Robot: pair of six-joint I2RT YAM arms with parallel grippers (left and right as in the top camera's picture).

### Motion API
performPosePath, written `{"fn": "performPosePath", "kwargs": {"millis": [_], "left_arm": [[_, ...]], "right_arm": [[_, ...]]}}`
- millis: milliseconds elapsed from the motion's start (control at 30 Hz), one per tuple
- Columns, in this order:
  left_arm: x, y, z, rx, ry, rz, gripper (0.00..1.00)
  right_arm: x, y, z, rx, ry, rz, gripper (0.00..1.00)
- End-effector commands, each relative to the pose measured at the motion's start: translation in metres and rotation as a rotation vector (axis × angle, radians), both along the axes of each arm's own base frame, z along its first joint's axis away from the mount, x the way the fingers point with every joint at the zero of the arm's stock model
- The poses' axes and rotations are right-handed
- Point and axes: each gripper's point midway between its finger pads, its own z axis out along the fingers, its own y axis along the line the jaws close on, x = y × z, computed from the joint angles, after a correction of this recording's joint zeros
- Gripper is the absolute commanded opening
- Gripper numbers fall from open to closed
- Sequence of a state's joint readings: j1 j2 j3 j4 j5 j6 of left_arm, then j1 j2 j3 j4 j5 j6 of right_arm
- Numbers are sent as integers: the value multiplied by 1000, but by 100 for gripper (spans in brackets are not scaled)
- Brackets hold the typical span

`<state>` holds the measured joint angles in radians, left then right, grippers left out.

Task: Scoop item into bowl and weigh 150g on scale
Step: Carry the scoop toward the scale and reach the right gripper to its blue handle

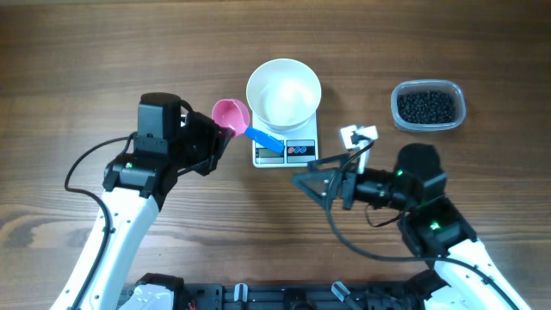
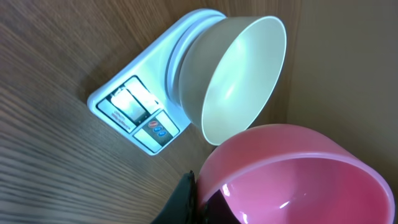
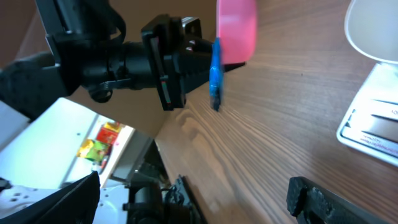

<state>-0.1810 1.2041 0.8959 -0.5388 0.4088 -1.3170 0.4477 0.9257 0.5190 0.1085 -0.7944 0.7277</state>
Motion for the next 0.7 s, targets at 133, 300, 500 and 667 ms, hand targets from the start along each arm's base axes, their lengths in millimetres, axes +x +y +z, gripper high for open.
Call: {"fn": "performPosePath", "kwargs": {"millis": [133,300,500,667], "left_arm": [[-7,-19,10,-14,-13,-32,4],[-15,-36,8,-2,-12,-84,4],[-24,-53,6,14,-6,-114,4],[-28,-61,3,18,16,-83,4]], "right_arm": [[26,5,-1,-74,-66,-235,96],[29,8,12,-36,-99,-262,87],[30,8,16,-20,-104,-264,74],[31,9,14,-15,-85,-267,64]]}}
